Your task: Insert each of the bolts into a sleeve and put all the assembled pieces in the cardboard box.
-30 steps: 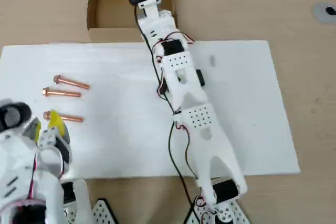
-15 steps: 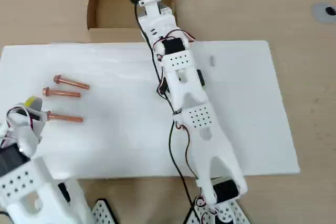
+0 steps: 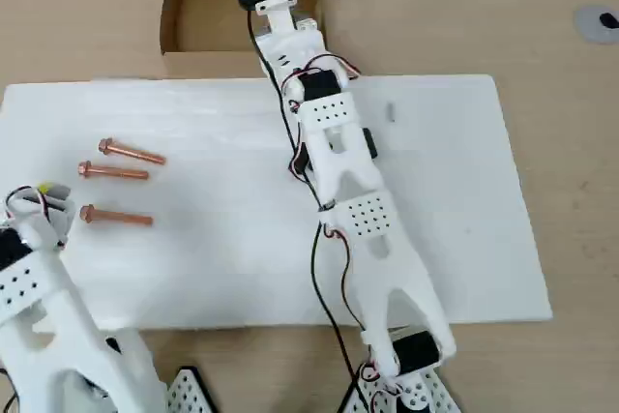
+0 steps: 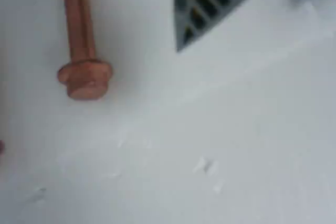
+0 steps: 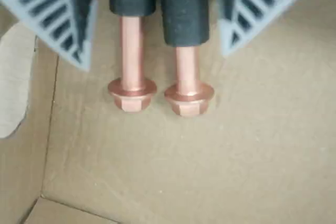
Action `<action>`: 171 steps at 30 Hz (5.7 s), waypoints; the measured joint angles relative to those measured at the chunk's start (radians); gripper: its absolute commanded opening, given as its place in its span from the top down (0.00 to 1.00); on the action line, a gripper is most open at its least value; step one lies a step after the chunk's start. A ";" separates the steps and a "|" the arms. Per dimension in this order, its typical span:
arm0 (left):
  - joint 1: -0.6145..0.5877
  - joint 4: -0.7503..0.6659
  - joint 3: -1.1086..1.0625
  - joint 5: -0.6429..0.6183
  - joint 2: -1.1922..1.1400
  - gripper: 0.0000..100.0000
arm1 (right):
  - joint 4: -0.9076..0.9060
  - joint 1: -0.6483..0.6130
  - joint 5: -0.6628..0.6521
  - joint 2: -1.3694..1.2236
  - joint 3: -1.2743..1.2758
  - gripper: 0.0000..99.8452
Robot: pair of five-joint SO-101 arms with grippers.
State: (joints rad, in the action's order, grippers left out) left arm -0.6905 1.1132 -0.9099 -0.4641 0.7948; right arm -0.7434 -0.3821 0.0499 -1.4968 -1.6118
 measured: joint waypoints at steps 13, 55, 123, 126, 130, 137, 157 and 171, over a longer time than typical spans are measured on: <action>0.057 0.000 0.031 -0.054 -0.210 0.73 | -0.038 0.000 0.003 0.000 0.000 0.80; 0.195 0.058 0.489 -0.005 -0.868 1.00 | -0.072 -0.003 0.005 0.003 -0.009 0.80; 0.427 -0.153 -0.043 0.522 0.591 1.00 | -0.977 0.221 0.238 0.537 0.647 0.80; 0.427 -0.153 -0.043 0.522 0.591 1.00 | -0.977 0.221 0.232 0.525 0.647 0.80; 0.427 -0.153 -0.043 0.522 0.591 1.00 | -0.977 0.221 0.215 0.506 0.646 0.80; 0.427 -0.153 -0.043 0.522 0.591 1.00 | -0.979 0.219 0.157 0.479 0.637 0.80; 0.427 -0.153 -0.043 0.522 0.591 1.00 | -1.026 0.233 -0.178 0.453 0.629 0.98; 0.436 -0.155 0.000 0.522 0.591 1.00 | -1.036 0.233 -0.138 0.388 0.468 0.99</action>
State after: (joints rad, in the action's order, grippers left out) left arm -0.2547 0.9582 -0.9099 0.0575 1.3855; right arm -1.7791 -0.1488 -0.0882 -1.1086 -1.1439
